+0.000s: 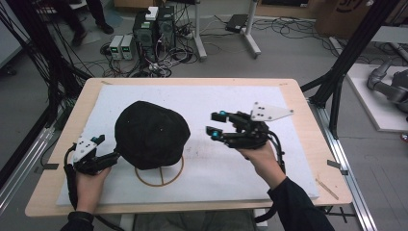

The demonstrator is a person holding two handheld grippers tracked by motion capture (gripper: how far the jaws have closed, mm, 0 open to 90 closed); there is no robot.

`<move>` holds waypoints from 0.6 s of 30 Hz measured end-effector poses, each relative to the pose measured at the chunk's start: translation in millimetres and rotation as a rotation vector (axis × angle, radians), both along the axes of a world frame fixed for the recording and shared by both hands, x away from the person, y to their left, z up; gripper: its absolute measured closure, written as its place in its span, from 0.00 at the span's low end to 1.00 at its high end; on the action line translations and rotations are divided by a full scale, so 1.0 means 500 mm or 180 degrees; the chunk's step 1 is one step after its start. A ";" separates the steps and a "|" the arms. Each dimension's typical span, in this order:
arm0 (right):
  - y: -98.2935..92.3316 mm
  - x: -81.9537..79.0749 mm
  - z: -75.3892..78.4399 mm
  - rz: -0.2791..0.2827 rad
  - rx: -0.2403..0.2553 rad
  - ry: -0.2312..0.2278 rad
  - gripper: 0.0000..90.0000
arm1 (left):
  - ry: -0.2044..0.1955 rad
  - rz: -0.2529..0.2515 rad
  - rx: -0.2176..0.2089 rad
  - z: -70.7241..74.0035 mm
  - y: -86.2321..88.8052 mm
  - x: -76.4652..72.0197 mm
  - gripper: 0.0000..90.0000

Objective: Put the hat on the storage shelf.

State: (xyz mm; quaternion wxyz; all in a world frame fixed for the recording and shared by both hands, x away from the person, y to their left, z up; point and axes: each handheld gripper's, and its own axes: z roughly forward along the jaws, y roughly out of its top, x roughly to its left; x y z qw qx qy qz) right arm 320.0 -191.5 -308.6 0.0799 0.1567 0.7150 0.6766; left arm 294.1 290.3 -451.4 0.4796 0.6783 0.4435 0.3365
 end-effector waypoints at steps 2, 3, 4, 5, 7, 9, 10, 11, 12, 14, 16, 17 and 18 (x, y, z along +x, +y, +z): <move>-0.044 0.006 -0.020 -0.0247 -0.0023 0.0051 0.44 | 0.0014 -0.0041 0.0022 0.000 0.000 0.001 0.24; -0.071 0.010 -0.033 -0.0413 -0.0044 0.0081 0.42 | 0.0019 -0.0043 0.0020 0.000 -0.001 0.001 0.24; -0.087 0.012 -0.042 -0.0507 -0.0062 0.0092 0.41 | 0.0013 -0.0063 0.0022 0.000 -0.001 0.001 0.23; -0.107 0.015 -0.054 -0.0635 -0.0081 0.0090 0.39 | 0.0015 -0.0077 0.0028 0.000 -0.001 0.001 0.23; -0.149 0.019 -0.080 -0.0940 -0.0164 0.0149 0.35 | 0.0014 -0.0092 0.0042 0.000 0.000 0.001 0.21; -0.180 0.022 -0.105 -0.1172 -0.0267 0.0168 0.32 | 0.0012 -0.0092 0.0023 0.000 0.000 0.001 0.21; -0.194 0.024 -0.118 -0.1274 -0.0328 0.0185 0.31 | 0.0017 -0.0091 0.0020 0.000 0.000 0.001 0.20; -0.203 0.026 -0.127 -0.1335 -0.0364 0.0219 0.29 | 0.0021 -0.0095 0.0019 0.000 0.000 0.001 0.20; -0.215 0.029 -0.139 -0.1412 -0.0427 0.0257 0.28 | 0.0017 -0.0089 0.0016 0.000 0.000 0.001 0.20; -0.238 0.033 -0.168 -0.1578 -0.0525 0.0341 0.27 | 0.0006 -0.0094 0.0022 0.000 0.000 0.000 0.19; -0.253 0.037 -0.188 -0.1685 -0.0590 0.0409 0.26 | 0.0003 -0.0091 0.0037 0.000 0.000 0.000 0.18; -0.261 0.040 -0.200 -0.1756 -0.0638 0.0470 0.25 | 0.0001 -0.0093 0.0040 0.000 -0.001 0.000 0.18; -0.267 0.043 -0.206 -0.1790 -0.0669 0.0495 0.24 | 0.0003 -0.0093 0.0039 0.000 -0.002 0.000 0.18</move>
